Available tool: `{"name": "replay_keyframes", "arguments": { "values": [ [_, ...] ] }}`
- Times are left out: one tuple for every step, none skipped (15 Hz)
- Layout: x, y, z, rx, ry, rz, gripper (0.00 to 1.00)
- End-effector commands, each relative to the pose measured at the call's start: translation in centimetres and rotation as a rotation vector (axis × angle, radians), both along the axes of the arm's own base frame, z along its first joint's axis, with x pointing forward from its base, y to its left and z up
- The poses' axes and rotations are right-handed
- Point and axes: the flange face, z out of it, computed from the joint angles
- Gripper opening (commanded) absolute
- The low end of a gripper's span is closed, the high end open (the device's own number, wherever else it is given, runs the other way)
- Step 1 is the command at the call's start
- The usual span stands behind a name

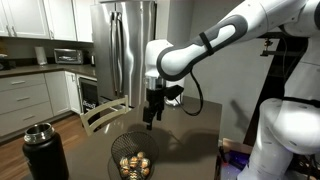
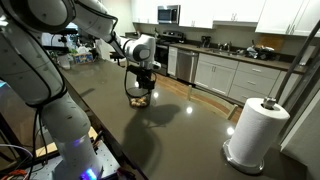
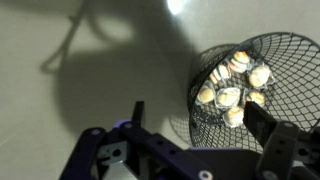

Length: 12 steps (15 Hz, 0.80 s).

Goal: Pour the packets out of the basket onto the counter

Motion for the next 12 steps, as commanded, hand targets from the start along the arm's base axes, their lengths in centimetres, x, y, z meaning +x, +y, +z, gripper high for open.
{"name": "replay_keyframes", "arguments": {
  "values": [
    [3.4,0.8,-2.8,0.026,-0.037,0.035,1.0],
    [4.0,0.9,-3.7,0.025,-0.04,0.037,1.0],
    [4.6,1.0,-4.5,0.028,-0.042,0.037,1.0],
    [5.0,1.1,-5.2,0.033,-0.043,0.042,1.0],
    [5.3,1.2,-5.9,0.033,-0.04,0.043,1.0],
    [5.5,1.2,-6.6,0.032,-0.04,0.046,0.98],
    [5.7,1.3,-7.1,0.032,-0.037,0.047,0.97],
    [5.7,1.3,-7.6,0.037,-0.031,0.047,0.73],
    [5.8,1.3,-8.1,0.043,-0.022,0.044,0.72],
    [5.8,1.3,-8.5,0.045,-0.017,0.046,0.71],
    [5.7,1.3,-8.8,0.049,-0.009,0.045,0.64],
    [5.6,1.4,-9.2,0.052,0.004,0.046,0.57]
  ]
}}
